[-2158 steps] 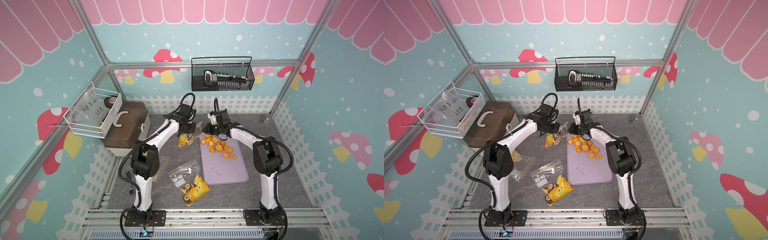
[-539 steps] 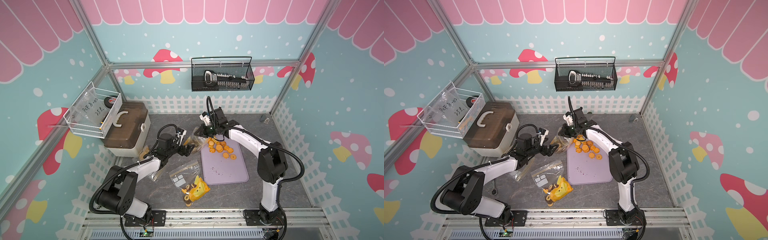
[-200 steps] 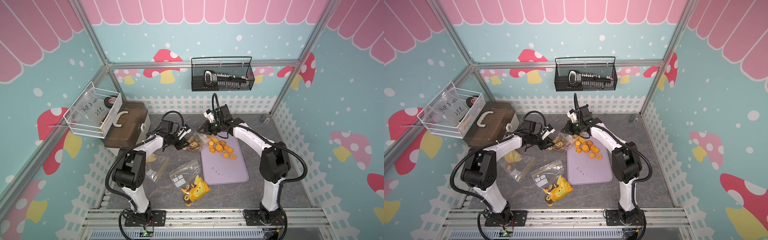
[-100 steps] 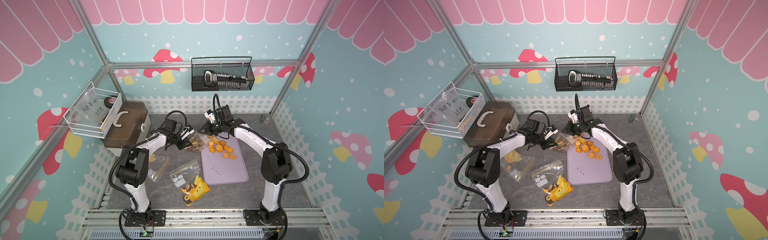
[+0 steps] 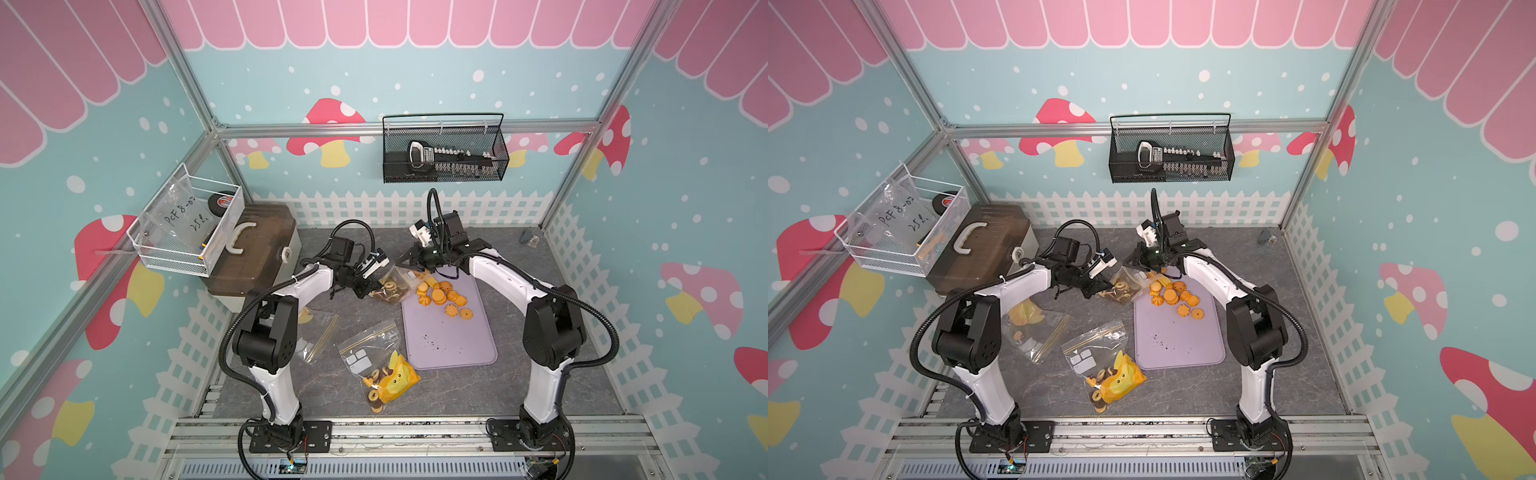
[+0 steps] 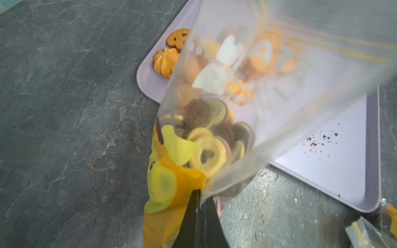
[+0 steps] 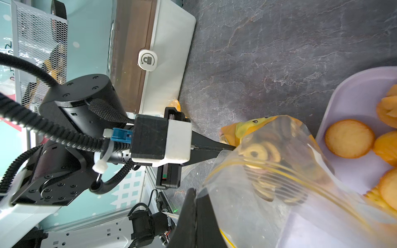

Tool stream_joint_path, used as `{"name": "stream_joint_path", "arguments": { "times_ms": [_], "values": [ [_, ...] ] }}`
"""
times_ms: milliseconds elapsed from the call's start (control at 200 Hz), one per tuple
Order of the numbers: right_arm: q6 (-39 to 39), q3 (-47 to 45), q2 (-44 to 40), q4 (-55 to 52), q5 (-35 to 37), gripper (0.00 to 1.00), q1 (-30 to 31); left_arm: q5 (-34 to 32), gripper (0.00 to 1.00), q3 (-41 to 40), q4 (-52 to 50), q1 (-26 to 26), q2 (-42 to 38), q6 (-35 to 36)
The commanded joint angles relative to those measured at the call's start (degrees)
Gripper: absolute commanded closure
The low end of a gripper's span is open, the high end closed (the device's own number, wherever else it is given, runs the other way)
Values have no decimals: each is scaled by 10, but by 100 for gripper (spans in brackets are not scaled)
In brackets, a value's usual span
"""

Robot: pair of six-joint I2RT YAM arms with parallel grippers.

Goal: Pour cookies out of the ziploc bag
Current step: 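Pour the cookies out of the ziploc bag onto the tray.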

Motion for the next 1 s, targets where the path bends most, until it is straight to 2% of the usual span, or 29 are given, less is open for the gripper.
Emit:
{"name": "stream_joint_path", "arguments": {
  "times_ms": [0,230,696,721,996],
  "values": [
    [16,-22,-45,27,-18,99,-7,-13,100,5,-6,0,-23,-5],
    [54,-125,-118,78,-22,99,-6,-52,100,-12,-31,-18,-79,9],
    [139,-339,-245,193,-3,99,18,-130,100,13,-140,-84,-121,46],
    [144,-348,-251,198,-1,99,21,-133,100,15,-147,-102,-123,48],
    [170,-433,-318,224,13,99,31,-171,100,44,-199,-153,-124,68]
  ]
}}
